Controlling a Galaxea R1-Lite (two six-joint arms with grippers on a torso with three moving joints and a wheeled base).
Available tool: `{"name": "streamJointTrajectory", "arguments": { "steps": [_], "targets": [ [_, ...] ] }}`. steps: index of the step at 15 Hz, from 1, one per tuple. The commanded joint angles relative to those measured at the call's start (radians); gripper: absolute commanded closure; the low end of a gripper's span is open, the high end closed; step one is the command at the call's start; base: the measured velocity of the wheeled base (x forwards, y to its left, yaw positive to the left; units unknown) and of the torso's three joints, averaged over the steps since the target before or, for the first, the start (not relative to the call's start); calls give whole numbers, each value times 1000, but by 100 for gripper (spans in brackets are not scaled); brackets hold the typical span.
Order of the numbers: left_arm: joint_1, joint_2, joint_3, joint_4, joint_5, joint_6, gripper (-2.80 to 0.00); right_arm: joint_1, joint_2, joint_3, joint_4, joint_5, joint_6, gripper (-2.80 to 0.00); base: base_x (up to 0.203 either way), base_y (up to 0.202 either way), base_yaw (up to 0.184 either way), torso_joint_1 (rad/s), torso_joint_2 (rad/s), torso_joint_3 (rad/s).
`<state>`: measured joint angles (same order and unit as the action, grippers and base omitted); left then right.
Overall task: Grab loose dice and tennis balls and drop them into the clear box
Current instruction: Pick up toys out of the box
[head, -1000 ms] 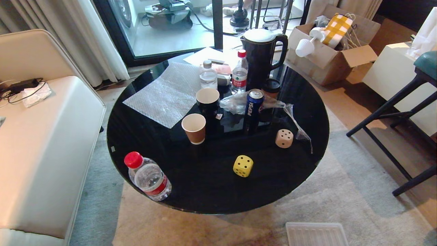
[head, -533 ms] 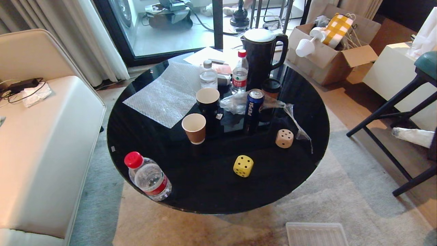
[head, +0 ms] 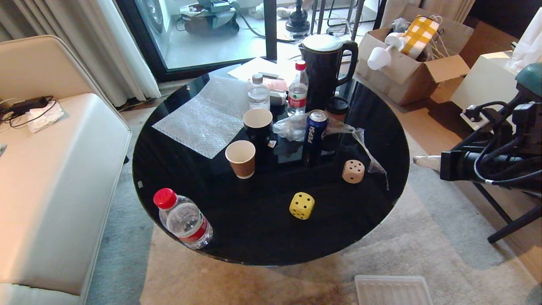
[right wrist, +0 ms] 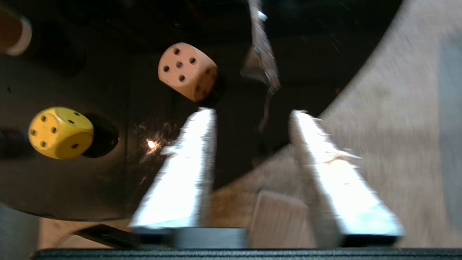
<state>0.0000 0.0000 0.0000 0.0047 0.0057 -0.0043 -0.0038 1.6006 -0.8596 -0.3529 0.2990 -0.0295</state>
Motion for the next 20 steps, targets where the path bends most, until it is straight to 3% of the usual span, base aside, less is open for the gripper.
{"name": "streamJointTrajectory", "arguments": {
  "steps": [1, 4, 5, 8, 11, 20],
  "targets": [
    [0, 0, 0, 0, 0, 0, 0, 2, 113, -33, -18, 43, -42, -280, 0, 0, 0, 0, 0, 0],
    [0, 0, 0, 0, 0, 0, 0, 4, 237, -112, -53, 128, -250, -280, 0, 0, 0, 0, 0, 0],
    [0, 0, 0, 0, 0, 0, 0, 4, 244, -118, -57, 144, -263, -280, 0, 0, 0, 0, 0, 0],
    [0, 0, 0, 0, 0, 0, 0, 4, 333, -163, -57, 293, -352, -280, 0, 0, 0, 0, 0, 0],
    [0, 0, 0, 0, 0, 0, 0, 4, 398, -220, -67, 416, -383, -280, 0, 0, 0, 0, 0, 0],
    [0, 0, 0, 0, 0, 0, 0, -1, 516, -322, -101, 605, -428, -280, 0, 0, 0, 0, 0, 0]
  ]
}}
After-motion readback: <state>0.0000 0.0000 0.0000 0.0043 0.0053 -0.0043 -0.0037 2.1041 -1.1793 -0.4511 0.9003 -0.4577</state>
